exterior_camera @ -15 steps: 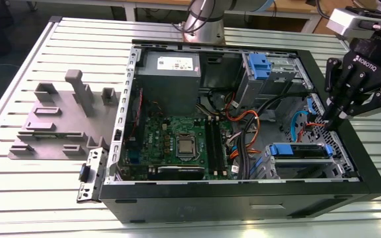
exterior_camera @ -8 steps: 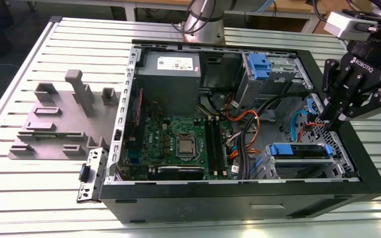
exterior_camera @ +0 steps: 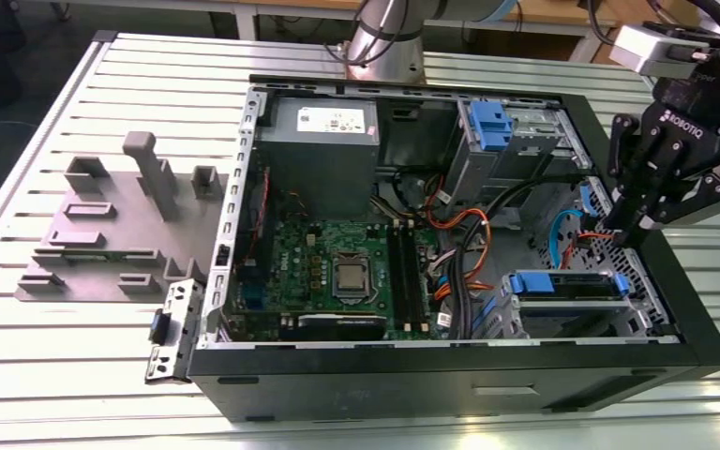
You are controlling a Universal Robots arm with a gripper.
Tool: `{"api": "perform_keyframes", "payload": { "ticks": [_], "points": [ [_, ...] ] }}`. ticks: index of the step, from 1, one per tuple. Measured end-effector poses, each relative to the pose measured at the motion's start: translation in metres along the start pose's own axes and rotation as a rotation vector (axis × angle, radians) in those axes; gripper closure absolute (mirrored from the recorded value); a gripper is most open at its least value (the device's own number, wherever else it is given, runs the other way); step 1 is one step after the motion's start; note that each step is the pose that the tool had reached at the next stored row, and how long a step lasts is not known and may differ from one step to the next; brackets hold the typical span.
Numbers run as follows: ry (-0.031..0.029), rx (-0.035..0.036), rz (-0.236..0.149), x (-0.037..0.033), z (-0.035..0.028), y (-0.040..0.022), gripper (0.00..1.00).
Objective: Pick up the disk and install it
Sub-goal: 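Insert the first disk wire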
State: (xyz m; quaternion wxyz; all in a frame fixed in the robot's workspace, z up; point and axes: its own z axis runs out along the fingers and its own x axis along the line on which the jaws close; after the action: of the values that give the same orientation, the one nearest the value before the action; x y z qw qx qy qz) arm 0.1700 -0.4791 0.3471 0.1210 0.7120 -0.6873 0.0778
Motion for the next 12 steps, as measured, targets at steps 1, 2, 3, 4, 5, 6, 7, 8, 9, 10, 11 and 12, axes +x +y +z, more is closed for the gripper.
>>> {"api": "perform_keyframes", "payload": {
  "ticks": [1, 2, 3, 4, 5, 6, 7, 8, 9, 10, 11, 12],
  "points": [
    [0.0042, -0.0003, 0.000, -0.0007, 0.0000, -0.0003, 0.69],
    [0.0095, -0.0005, 0.001, -0.0012, 0.0002, -0.0004, 0.69],
    [0.0157, -0.0009, 0.001, -0.0016, 0.0007, -0.0005, 0.69],
    [0.0232, -0.0012, 0.001, -0.0021, 0.0012, -0.0007, 0.69],
    [0.0300, -0.0014, 0.002, -0.0026, 0.0017, -0.0010, 0.69],
    [0.0360, -0.0017, 0.002, -0.0030, 0.0024, -0.0012, 0.69],
    [0.0411, -0.0019, 0.002, -0.0034, 0.0027, -0.0013, 0.69],
    [0.0442, -0.0020, 0.003, -0.0037, 0.0029, -0.0015, 0.69],
    [0.0452, -0.0021, 0.003, -0.0039, 0.0030, -0.0017, 0.69],
    [0.0454, -0.0020, 0.003, -0.0039, 0.0031, -0.0017, 0.69],
    [0.0455, -0.0021, 0.003, -0.0040, 0.0032, -0.0018, 0.69],
    [0.0435, -0.0020, 0.002, -0.0040, 0.0034, -0.0018, 0.69]
  ]
}}
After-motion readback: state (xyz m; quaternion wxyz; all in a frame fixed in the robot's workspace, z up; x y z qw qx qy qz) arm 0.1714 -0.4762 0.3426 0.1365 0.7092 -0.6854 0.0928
